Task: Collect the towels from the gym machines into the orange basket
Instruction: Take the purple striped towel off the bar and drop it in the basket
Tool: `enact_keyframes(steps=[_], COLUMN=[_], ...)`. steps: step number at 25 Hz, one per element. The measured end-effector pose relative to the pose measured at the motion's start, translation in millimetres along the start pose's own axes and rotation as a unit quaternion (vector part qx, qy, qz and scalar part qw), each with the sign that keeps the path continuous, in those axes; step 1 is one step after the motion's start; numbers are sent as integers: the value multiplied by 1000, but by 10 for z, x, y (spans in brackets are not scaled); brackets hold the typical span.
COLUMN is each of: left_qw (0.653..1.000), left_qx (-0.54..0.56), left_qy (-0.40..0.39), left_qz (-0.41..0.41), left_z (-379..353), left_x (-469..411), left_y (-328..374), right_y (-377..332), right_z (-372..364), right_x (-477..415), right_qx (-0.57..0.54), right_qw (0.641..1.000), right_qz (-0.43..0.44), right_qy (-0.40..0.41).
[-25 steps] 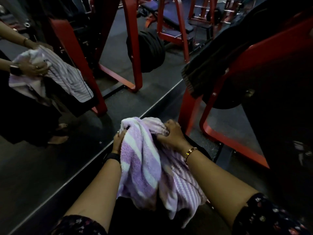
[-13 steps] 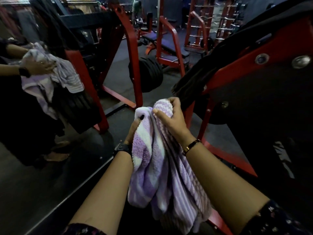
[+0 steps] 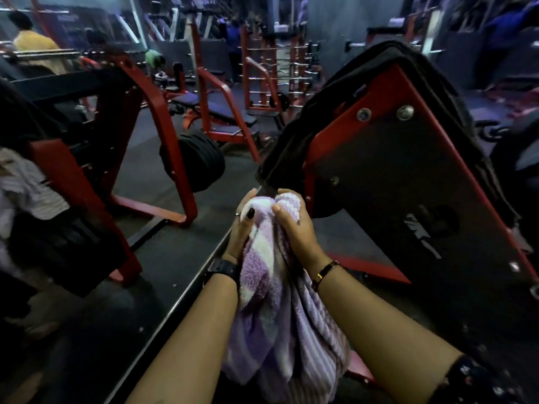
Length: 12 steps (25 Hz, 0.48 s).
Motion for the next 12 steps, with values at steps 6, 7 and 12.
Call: enact_keyframes(steps=[6,7,12], left_qw=[991,988,970], left_qx=[-47,-46,6], left_qy=[-128,-150,-244], left_qz=[-8,3,12], left_z=[-28,-114,-818], left_x=[-39,16,343], left_y=[-109,-133,-156], right_y=[-173,-209,-479], right_z=[-1,47,462], right_x=[450,549,1132], right_qx=[57,61,83], right_qw=[993,990,963], right_qz=[18,18,45], right_qy=[101,124,253])
Point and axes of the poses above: each hand's wrist, its own x-axis away from the middle knuckle, its own z-axis out of the back of the hand, y = z × x, the point moved 3 cm from there along -x, towards the middle knuckle, and after that the axes turned 14 degrees about -x, right-handed, at the moved point
